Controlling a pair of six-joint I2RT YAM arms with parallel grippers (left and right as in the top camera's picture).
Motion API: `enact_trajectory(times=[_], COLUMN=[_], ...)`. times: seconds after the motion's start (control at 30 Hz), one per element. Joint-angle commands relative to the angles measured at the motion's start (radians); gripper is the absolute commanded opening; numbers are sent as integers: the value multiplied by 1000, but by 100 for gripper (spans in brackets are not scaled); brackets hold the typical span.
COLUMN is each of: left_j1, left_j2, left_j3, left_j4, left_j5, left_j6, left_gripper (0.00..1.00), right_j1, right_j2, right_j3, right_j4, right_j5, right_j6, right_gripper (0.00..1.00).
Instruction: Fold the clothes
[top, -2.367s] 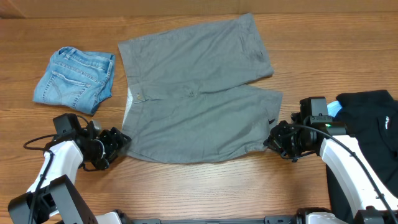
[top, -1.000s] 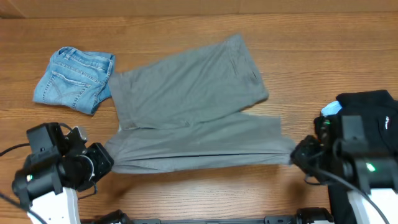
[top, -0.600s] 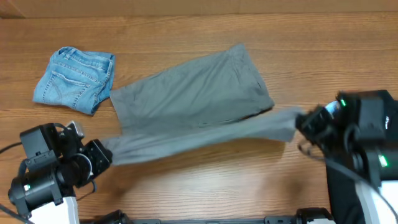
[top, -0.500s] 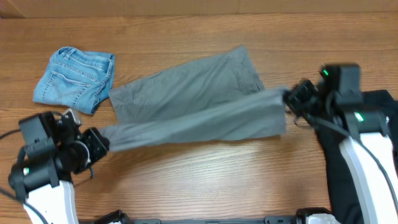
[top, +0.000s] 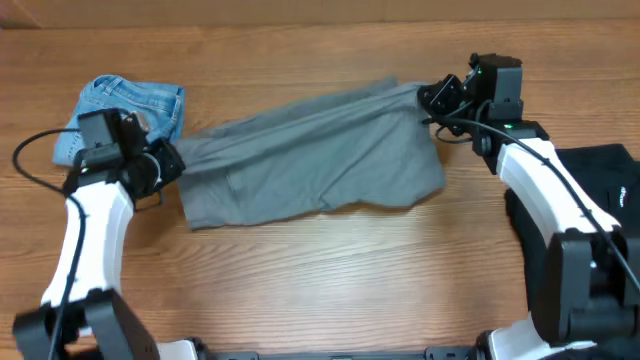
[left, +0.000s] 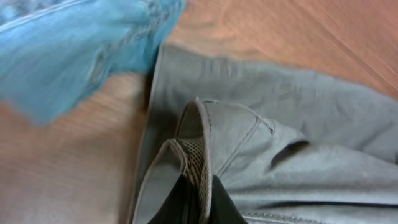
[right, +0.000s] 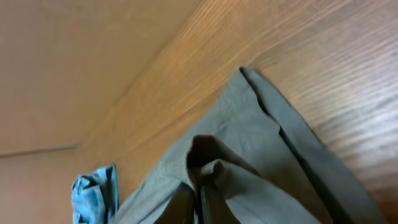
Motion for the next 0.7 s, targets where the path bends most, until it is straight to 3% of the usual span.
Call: enact_trajectory(times=[0.0, 0.1, 0.13, 0.17, 0.2, 0.27, 0.33, 0.5, 0.67], left_j1=[11, 10, 11, 11, 11, 11, 25, 53, 16], left_j2=[55, 79, 84, 86, 87, 84, 74, 38, 57], left_j3=[20, 20, 20, 20, 20, 21, 34, 86, 58], left_j4=[88, 147, 158, 164, 173, 172, 139, -45, -119], left_j5=[-126, -129, -134, -134, -132, -140, -159, -47, -48], left_j6=[-7, -6, -6, -6, -6, 3, 32, 109, 148], left_gripper=[10, 18, 24, 39, 56, 72, 77, 75, 73], right_j1=[-29, -13, -11, -6, -6, -6, -21, -116, -187], right_j2=[40, 74, 80, 90, 98, 100, 97, 72, 61], right_j3=[20, 20, 20, 20, 20, 20, 21, 24, 24], right_j4=[58, 94, 98, 104, 104, 103, 76, -172, -391], right_j5=[102, 106, 106, 116, 144, 152, 143, 139, 76], right_j6=[19, 19, 19, 19, 18, -13, -92, -209, -280], right_gripper=[4, 4, 5, 11, 51, 78, 94, 96, 88])
